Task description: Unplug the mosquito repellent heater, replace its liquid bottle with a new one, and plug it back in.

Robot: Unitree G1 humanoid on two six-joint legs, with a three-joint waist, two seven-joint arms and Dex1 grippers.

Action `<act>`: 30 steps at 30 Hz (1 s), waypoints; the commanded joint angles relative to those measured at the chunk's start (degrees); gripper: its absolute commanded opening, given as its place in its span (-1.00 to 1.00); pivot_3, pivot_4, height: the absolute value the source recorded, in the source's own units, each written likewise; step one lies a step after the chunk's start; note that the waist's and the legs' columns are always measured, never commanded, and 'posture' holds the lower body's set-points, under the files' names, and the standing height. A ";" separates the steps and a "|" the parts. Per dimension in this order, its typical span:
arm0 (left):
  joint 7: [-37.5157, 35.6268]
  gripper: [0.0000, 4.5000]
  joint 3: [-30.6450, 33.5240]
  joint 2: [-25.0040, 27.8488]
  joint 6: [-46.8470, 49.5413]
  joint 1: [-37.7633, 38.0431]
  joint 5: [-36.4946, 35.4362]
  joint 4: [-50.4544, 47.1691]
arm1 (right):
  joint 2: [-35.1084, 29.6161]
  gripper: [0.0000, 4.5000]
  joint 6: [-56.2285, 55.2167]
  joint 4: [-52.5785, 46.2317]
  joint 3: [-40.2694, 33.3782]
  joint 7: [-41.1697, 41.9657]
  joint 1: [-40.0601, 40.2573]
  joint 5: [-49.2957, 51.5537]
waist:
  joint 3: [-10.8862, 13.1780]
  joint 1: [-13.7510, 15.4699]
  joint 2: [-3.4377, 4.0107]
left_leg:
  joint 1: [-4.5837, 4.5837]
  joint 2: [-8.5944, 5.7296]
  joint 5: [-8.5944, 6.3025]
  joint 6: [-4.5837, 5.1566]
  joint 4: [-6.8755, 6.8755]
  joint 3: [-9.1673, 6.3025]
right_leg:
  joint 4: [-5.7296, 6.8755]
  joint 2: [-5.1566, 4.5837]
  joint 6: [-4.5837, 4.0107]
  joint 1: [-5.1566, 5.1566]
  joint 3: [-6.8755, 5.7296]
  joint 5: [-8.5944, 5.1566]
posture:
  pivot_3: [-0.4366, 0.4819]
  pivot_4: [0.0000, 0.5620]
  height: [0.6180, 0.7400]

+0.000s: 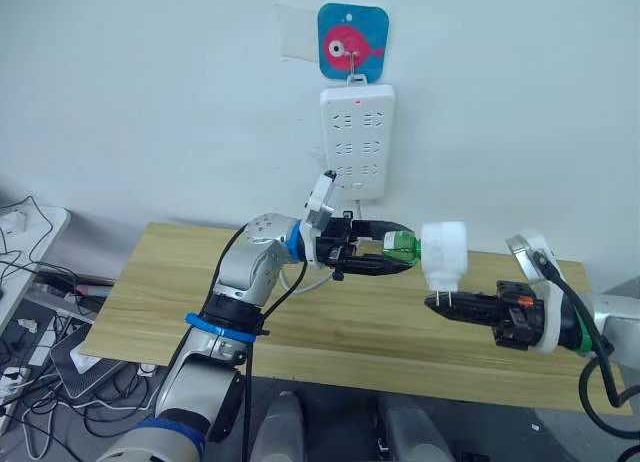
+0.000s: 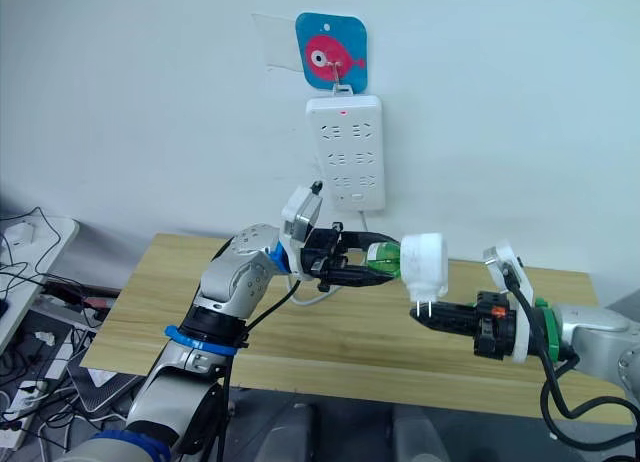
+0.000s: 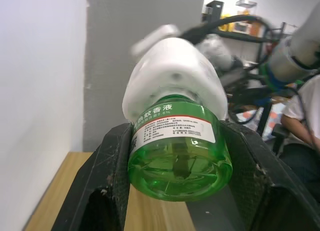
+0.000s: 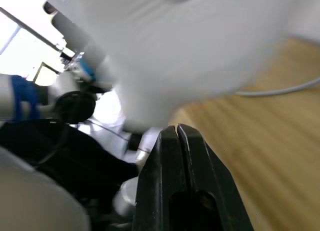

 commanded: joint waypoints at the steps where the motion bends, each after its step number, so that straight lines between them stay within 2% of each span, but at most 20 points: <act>1: -0.11 0.01 0.38 -0.50 -1.45 -1.28 -0.10 -0.55 | -2.06 -0.99 -0.93 -2.32 -3.86 -5.43 -0.02 10.18 | 0.00 -0.09 0.00 | 0.00 0.00 0.00 0.00 0.00 0.01 | 0.00 0.00 0.00 0.00 0.01 0.00 | -0.17 -0.26 1.00; 7: -1.64 0.01 -0.59 -0.54 -1.99 -0.92 0.48 -0.03 | -6.76 -0.99 -4.85 0.23 -3.62 -14.66 -6.65 23.71 | 0.00 -0.79 0.00 | 0.07 0.03 0.00 0.00 0.00 0.02 | 0.10 0.04 0.00 0.00 0.01 0.00 | -0.24 -0.30 1.00; 13: -3.19 0.01 -1.47 -0.80 -2.98 -1.47 1.35 1.31 | -8.79 -0.99 -6.07 3.56 -0.47 -18.78 -15.24 28.47 | 0.00 -0.75 0.00 | 0.03 0.02 0.00 0.00 -0.01 0.02 | 0.04 0.04 0.00 -0.01 0.02 0.00 | -0.27 -0.31 1.00; 16: -4.03 0.01 -1.75 -0.83 -3.44 -1.43 1.61 1.53 | -8.36 -0.99 -6.09 5.02 1.94 -20.23 -19.93 26.50 | 0.00 -0.84 0.00 | 0.00 0.03 0.00 0.00 -0.02 0.03 | 0.03 0.04 0.00 -0.05 0.02 0.00 | -0.29 -0.32 1.00; 20: -5.09 0.01 -2.09 -1.01 -2.67 -1.24 1.19 0.85 | -6.78 -0.99 -4.36 7.28 6.24 -18.58 -24.57 16.92 | 0.00 -0.95 0.01 | 0.02 0.04 0.00 0.00 0.00 0.02 | 0.05 0.04 0.00 -0.05 0.01 0.00 | -0.30 -0.32 1.00; 25: -5.88 0.01 -1.66 -0.96 -0.34 -1.56 -0.58 -0.46 | -6.46 -0.99 -3.84 9.82 8.25 -10.66 -21.25 2.38 | -0.01 -0.91 0.01 | -0.03 0.04 0.00 0.00 -0.01 0.02 | 0.02 0.03 0.00 -0.08 0.00 0.00 | -0.29 -0.32 1.00; 30: -5.55 0.01 -0.95 -0.61 2.40 -1.35 -1.97 -1.96 | -5.26 -0.99 -3.44 10.61 7.50 -4.78 -15.13 -4.78 | -0.01 -0.84 0.01 | -0.05 0.04 0.00 0.00 -0.04 0.02 | -0.01 0.02 0.00 -0.11 0.00 0.00 | -0.26 -0.32 1.00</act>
